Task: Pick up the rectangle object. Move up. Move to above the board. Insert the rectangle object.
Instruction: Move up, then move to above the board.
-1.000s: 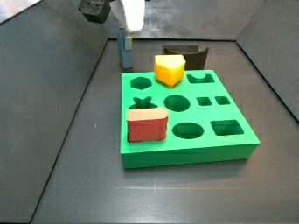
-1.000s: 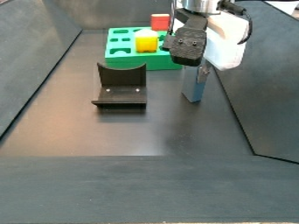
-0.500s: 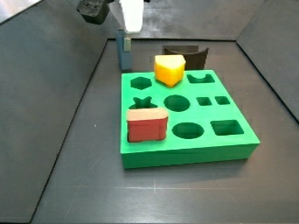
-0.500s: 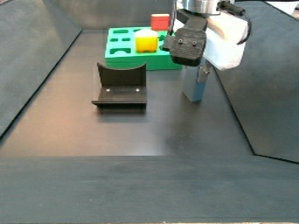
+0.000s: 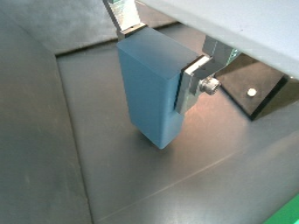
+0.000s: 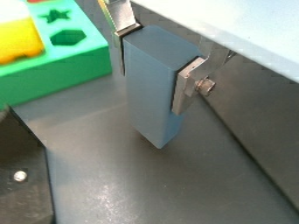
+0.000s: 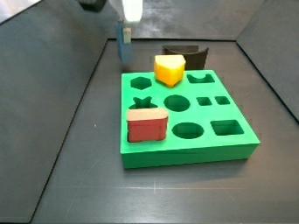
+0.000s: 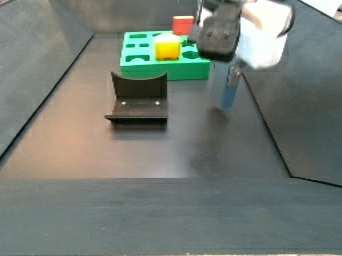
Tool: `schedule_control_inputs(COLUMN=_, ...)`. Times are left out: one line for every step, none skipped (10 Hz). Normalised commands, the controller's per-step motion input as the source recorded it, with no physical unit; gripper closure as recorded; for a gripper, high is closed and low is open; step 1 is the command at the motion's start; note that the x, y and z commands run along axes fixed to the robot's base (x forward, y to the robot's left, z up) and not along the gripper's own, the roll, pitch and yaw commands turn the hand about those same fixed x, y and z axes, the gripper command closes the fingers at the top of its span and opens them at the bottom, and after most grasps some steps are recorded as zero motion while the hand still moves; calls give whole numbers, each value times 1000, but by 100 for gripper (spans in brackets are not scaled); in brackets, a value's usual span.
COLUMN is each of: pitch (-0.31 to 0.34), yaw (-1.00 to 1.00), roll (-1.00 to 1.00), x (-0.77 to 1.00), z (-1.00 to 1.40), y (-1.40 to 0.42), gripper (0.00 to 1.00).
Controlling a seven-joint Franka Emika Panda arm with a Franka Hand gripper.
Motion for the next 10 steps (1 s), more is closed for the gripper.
schedule_control_inputs(pitch=42, yaw=1, roll=25, x=-12, z=438, y=25, gripper=100)
schedule_control_inputs(pitch=49, yaw=-1, roll=39, x=-14, z=228, y=19, gripper=100)
schedule_control_inputs(pitch=-1, yaw=-301, roll=-151, x=-87, z=1000, y=-240, gripper=100)
schedule_control_inputs(pitch=-1, yaw=-268, roll=-141, x=-88, z=1000, y=-239, gripper=100)
schedule_control_inputs(pitch=-9, yaw=-222, roll=-132, x=-89, z=1000, y=-223, gripper=100)
schedule_control_inputs(pitch=-17, yaw=-146, roll=-115, x=-86, z=1000, y=-199, gripper=100)
schedule_control_inputs(pitch=-14, yaw=-105, roll=-103, x=-85, z=1000, y=-192, gripper=100)
schedule_control_inputs(pitch=-5, yaw=-64, roll=-89, x=-82, z=1000, y=-175, gripper=100)
schedule_control_inputs(pitch=2, yaw=-46, roll=-82, x=-80, z=1000, y=-167, gripper=100)
schedule_control_inputs(pitch=16, yaw=-20, roll=-68, x=-71, z=1000, y=-155, gripper=100)
